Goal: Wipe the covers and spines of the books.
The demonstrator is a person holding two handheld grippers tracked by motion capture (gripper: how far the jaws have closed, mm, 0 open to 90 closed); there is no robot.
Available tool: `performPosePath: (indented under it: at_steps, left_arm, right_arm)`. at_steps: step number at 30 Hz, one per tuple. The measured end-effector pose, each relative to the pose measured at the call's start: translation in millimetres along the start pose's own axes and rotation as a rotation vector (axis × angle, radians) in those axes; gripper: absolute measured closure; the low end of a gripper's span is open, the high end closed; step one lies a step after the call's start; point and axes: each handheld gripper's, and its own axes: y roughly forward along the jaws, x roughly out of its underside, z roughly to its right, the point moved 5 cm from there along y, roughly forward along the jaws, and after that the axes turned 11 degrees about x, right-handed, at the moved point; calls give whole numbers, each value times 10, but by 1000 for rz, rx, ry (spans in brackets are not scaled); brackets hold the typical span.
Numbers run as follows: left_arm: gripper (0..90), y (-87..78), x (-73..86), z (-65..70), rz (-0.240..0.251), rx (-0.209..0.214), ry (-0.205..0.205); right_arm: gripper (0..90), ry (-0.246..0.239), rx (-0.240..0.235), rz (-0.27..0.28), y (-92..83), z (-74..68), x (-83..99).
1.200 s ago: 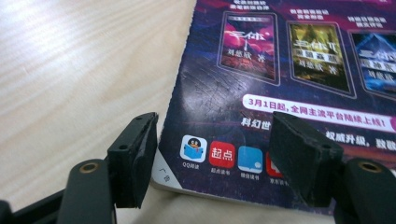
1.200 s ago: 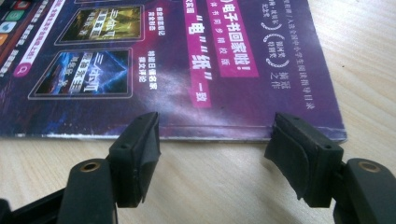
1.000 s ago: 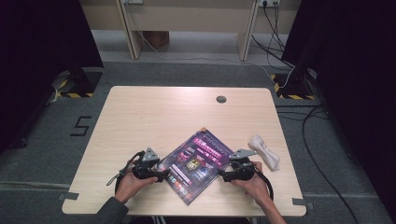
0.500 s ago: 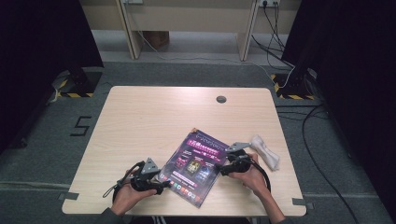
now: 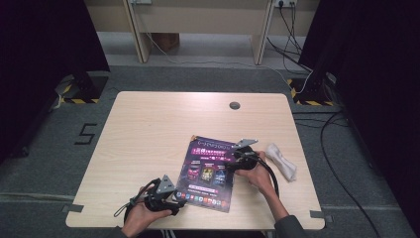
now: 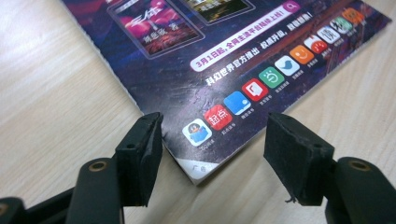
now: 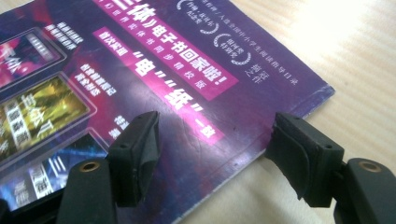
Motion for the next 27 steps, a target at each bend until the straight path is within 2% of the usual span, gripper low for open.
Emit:
performPosePath:
  at_steps: [3, 8, 15, 20, 27]
  left_arm:
    - [369, 2, -16, 28, 10, 10, 0]
    - [382, 4, -17, 47, 16, 24, 8]
    - [385, 39, -34, 143, 20, 39, 22]
    - [388, 91, -55, 233, 25, 51, 47]
    - [403, 118, -82, 245, 36, 47, 52]
  right_arm:
    - [331, 17, -3, 2, 1, 8, 4]
    - [332, 53, -60, -3, -119, -24, 102]
    - [338, 31, -98, 13, -346, -151, 280]
    - [330, 18, -109, 1, -331, -183, 354]
    - [332, 26, -91, 5, -293, -148, 343]
